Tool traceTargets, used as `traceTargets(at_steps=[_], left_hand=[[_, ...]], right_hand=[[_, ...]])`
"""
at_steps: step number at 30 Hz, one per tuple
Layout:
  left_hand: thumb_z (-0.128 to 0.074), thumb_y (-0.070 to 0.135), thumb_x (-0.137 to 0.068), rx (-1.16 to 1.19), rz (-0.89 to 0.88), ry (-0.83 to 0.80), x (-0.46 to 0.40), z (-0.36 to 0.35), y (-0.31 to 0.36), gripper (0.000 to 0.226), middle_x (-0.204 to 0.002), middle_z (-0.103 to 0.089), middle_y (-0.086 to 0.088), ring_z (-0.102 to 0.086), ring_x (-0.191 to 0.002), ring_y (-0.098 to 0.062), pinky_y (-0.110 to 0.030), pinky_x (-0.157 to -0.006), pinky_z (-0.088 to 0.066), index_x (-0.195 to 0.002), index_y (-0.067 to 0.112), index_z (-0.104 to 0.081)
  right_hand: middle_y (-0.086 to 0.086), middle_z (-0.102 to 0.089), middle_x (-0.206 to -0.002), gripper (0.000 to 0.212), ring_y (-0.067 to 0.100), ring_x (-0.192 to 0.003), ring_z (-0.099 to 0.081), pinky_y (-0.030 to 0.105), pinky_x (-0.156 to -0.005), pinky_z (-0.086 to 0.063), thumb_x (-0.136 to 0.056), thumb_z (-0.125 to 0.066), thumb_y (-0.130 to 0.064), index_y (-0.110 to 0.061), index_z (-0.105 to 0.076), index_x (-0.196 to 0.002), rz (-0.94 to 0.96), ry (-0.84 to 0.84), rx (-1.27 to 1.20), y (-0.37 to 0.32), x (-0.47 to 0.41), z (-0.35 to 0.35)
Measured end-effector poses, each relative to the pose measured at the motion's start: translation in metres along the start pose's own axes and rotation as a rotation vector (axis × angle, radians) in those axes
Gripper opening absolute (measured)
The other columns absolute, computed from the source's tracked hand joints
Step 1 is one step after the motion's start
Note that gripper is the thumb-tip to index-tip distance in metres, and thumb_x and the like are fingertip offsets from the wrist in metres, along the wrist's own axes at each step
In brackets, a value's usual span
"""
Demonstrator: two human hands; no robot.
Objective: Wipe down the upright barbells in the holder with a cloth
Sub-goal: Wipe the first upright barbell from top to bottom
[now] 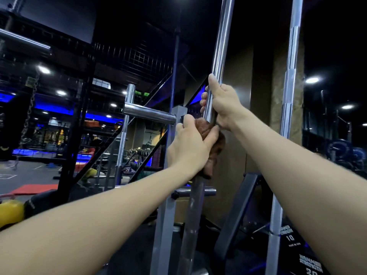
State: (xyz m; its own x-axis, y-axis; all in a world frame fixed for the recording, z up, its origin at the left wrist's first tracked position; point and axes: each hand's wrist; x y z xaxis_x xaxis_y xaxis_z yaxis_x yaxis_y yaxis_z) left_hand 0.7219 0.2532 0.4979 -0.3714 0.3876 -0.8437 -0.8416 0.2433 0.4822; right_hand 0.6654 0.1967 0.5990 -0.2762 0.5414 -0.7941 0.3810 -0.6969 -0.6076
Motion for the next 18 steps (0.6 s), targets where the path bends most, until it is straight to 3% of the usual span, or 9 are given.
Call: traceTargets(at_steps=[8,12,18], left_hand=[[-0.044,0.063,-0.087,-0.189,-0.034,-0.142,0.039,0.006,-0.024,0.047,-0.103,-0.039,0.000,-0.056,-0.102,-0.033,-0.036,-0.069,-0.033,-0.096,0.022,-0.023],[-0.044,0.062,-0.088,-0.107,-0.007,-0.074,0.002,0.007,-0.005,0.046,-0.115,-0.047,-0.006,-0.057,-0.104,-0.034,-0.037,-0.071,-0.034,-0.101,0.019,-0.030],[-0.040,0.061,-0.090,-0.115,-0.038,-0.017,0.017,0.001,-0.013,0.047,-0.111,-0.045,-0.004,-0.057,-0.100,-0.035,-0.037,-0.069,-0.034,-0.106,0.018,-0.031]], right_hand=[[0.001,-0.044,-0.063,0.030,0.013,-0.052,-0.043,0.025,-0.050,-0.041,-0.102,-0.042,-0.032,-0.015,-0.039,-0.077,-0.027,-0.002,0.031,-0.006,0.002,-0.005],[0.002,-0.045,-0.064,0.027,0.013,-0.052,-0.043,0.023,-0.049,-0.041,-0.102,-0.041,-0.030,-0.016,-0.038,-0.080,-0.011,-0.003,0.057,-0.001,-0.003,-0.004],[0.001,-0.045,-0.066,0.028,0.012,-0.054,-0.043,0.023,-0.052,-0.043,-0.102,-0.040,-0.030,-0.015,-0.038,-0.079,-0.010,-0.021,0.049,-0.002,0.000,-0.001]])
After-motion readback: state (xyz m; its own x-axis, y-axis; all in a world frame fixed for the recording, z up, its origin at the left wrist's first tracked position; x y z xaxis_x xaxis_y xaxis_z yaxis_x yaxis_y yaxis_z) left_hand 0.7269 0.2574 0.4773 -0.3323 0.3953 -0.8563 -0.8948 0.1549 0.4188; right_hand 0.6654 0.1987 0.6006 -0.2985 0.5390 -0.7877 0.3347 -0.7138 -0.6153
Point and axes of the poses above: each hand's wrist, its own x-axis away from the middle knuckle, its own z-axis out of the back of the hand, y = z × x
